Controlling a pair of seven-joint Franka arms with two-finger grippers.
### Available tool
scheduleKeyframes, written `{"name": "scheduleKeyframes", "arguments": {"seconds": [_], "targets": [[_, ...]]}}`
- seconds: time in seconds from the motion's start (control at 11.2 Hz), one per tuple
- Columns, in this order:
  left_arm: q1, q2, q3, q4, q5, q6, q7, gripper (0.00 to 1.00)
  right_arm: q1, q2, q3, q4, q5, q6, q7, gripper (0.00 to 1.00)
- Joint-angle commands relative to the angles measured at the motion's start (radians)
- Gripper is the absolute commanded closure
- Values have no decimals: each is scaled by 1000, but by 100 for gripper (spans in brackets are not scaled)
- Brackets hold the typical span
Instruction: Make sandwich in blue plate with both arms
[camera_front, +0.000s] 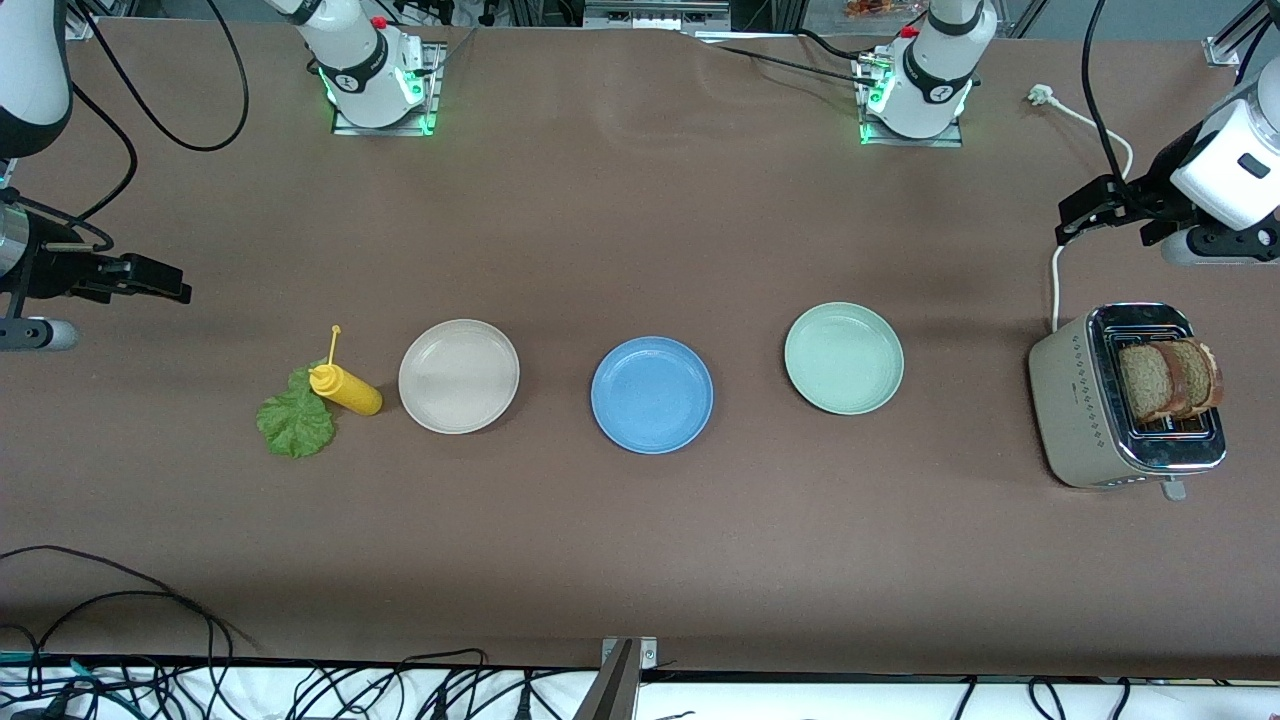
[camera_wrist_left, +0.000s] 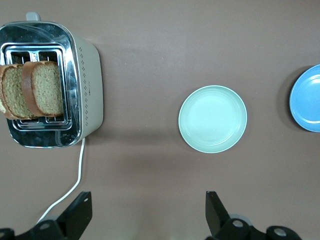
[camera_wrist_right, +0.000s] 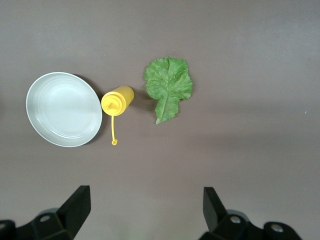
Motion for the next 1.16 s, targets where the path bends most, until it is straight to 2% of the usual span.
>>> {"name": "scheduleKeyframes", "arguments": {"seconds": [0.0,1.07], "targets": [[2,-6,1,22,-17,5,11,0,-1,-6,-2,12,15,-6,12,0],[5,12,28,30,-15,5,23,0,0,-5,4,12,15,-4,15,0]]}}
